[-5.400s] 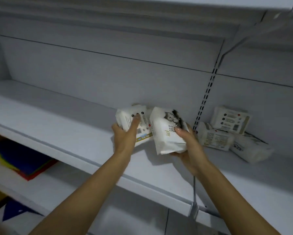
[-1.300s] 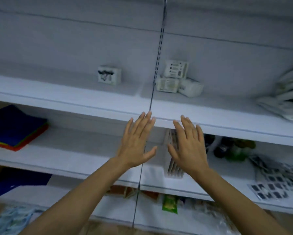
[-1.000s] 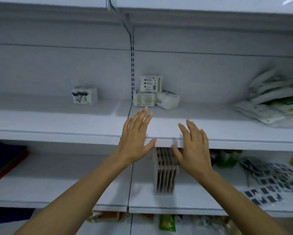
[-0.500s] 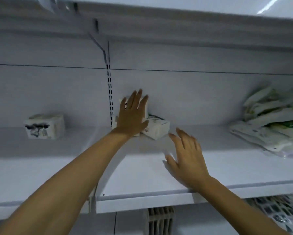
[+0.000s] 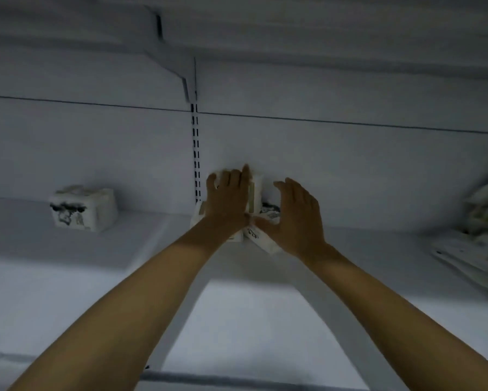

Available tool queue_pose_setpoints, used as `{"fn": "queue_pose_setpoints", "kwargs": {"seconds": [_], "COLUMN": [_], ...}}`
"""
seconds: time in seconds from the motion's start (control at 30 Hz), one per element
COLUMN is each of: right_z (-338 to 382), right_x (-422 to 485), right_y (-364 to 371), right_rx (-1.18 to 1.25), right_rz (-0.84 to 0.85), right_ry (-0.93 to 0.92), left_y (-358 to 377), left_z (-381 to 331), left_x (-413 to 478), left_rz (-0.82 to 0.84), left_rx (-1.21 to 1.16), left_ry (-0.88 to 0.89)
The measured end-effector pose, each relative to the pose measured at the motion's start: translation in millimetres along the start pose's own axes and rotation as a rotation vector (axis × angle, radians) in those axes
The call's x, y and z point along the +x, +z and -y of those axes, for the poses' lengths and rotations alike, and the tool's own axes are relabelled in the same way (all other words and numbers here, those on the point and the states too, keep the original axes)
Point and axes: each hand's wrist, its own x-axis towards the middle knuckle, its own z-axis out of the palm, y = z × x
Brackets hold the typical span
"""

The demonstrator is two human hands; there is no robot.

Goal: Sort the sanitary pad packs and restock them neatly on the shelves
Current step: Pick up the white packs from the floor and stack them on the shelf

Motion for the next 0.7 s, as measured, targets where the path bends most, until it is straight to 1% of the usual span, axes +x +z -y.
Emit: {"fn": "queue_pose_setpoints", "kwargs": {"seconds": [0.07, 0.1, 0.17, 0.2, 0.3, 0.4, 0.47, 0.53, 0.6, 0.7], "right_z": [-4.0, -7.8, -17.2, -21.0, -18.7, -15.0, -20.0, -29.3, -38.9, -51.5], "right_x": [15.3, 16.8, 12.5, 9.6, 6.0, -0.5, -11.2, -16.7, -15.7, -17.7], "right_y": [9.9, 15.8, 26.3, 30.1, 30.0, 20.3, 12.9, 3.4, -6.3, -14.1], "right_rx": [0.033, 0.049, -0.013, -0.06, -0.162, -0.232, -0.233, -0.181, -0.075, 0.086], "right_rz": [0.119, 0.209, 0.385, 0.419, 0.398, 0.393, 0.413, 0.443, 0.506, 0.567], "right_ry": [0.03, 0.044, 0.043, 0.031, 0.0, -0.031, -0.049, -0.05, -0.034, -0.015], "left_y": [-5.4, -5.9, -3.0, -0.5, 1.1, 3.8, 3.9, -0.4, -8.4, -22.6], "left_z": [-0.1, 0.4, 0.5, -0.3, -1.6, -0.4, -3.2, -6.7, -6.5, -4.5], "left_x": [5.3, 8.0, 9.6, 9.1, 6.8, 9.8, 10.3, 8.6, 4.8, -8.6], "left_rz": [0.018, 0.014, 0.018, 0.04, 0.122, 0.114, 0.112, 0.11, 0.1, 0.01], "left_rx": [0.052, 0.063, 0.051, 0.042, 0.054, 0.013, -0.03, -0.061, -0.111, -0.233], "left_ry": [-0.009, 0.0, 0.022, 0.026, 0.03, 0.034, 0.047, 0.066, 0.077, 0.065]}}
